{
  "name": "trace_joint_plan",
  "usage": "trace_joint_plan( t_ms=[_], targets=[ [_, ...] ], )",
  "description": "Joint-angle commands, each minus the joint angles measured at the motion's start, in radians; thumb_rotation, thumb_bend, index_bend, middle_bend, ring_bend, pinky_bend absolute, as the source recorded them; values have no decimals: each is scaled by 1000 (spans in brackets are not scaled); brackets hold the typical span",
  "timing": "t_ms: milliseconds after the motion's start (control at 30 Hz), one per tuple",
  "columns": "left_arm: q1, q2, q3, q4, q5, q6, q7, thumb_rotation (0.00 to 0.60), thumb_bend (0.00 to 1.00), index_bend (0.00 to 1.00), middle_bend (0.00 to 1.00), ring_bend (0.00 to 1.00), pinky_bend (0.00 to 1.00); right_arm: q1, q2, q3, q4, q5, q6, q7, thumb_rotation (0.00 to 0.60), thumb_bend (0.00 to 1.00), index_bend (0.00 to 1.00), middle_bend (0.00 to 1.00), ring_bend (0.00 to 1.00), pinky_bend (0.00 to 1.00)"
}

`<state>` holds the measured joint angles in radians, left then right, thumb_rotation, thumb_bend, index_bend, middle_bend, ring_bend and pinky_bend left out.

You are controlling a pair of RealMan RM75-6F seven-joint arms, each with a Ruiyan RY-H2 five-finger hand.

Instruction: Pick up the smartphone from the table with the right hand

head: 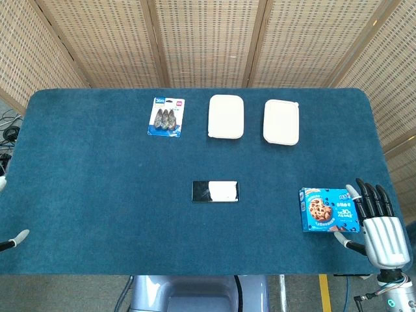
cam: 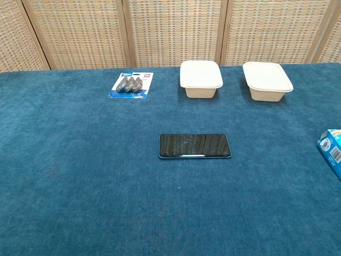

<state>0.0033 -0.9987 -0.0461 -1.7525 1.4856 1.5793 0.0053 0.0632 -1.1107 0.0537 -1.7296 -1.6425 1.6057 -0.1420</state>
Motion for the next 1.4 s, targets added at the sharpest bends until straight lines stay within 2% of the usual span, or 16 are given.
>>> trace_joint_plan(
  t_ms=[33,233,400,533,733,900,1067,1267,1400],
  targets=[
    [-2,1,-3,2,-6,-5,-2,600,0,0,0,0,0,0,3,-4,-6,-3,-6,-6,600,0,0,0,0,0],
    [-4,0,-6,2,-14,-11,-2,600,0,0,0,0,0,7,2,-12,-4,-4,-32,-9,600,0,0,0,0,0],
    [-14,-11,-12,11,-26,-24,20,600,0,0,0,0,0,68,11,-13,-15,-10,-139,-7,600,0,0,0,0,0],
    [-22,-18,-17,11,-33,-33,35,600,0,0,0,0,0,184,28,34,-75,21,-300,-21,600,0,0,0,0,0],
    [-39,-45,-36,38,-58,-48,44,600,0,0,0,0,0,389,13,157,-180,273,-598,-99,600,0,10,0,0,0],
    [-56,-52,-51,56,-101,-86,36,600,0,0,0,0,0,539,-106,215,-158,489,-710,-274,600,0,67,0,0,0],
    [-70,-57,-67,73,-145,-119,26,600,0,0,0,0,0,692,-285,235,-58,712,-723,-447,600,0,193,0,0,0],
    [-91,-68,-82,98,-206,-170,34,600,0,0,0,0,0,822,-474,235,126,849,-709,-563,600,0,229,0,0,0],
    [-102,-73,-91,111,-235,-193,40,600,0,0,0,0,0,877,-566,227,217,925,-691,-606,600,0,229,0,0,0]
  ],
)
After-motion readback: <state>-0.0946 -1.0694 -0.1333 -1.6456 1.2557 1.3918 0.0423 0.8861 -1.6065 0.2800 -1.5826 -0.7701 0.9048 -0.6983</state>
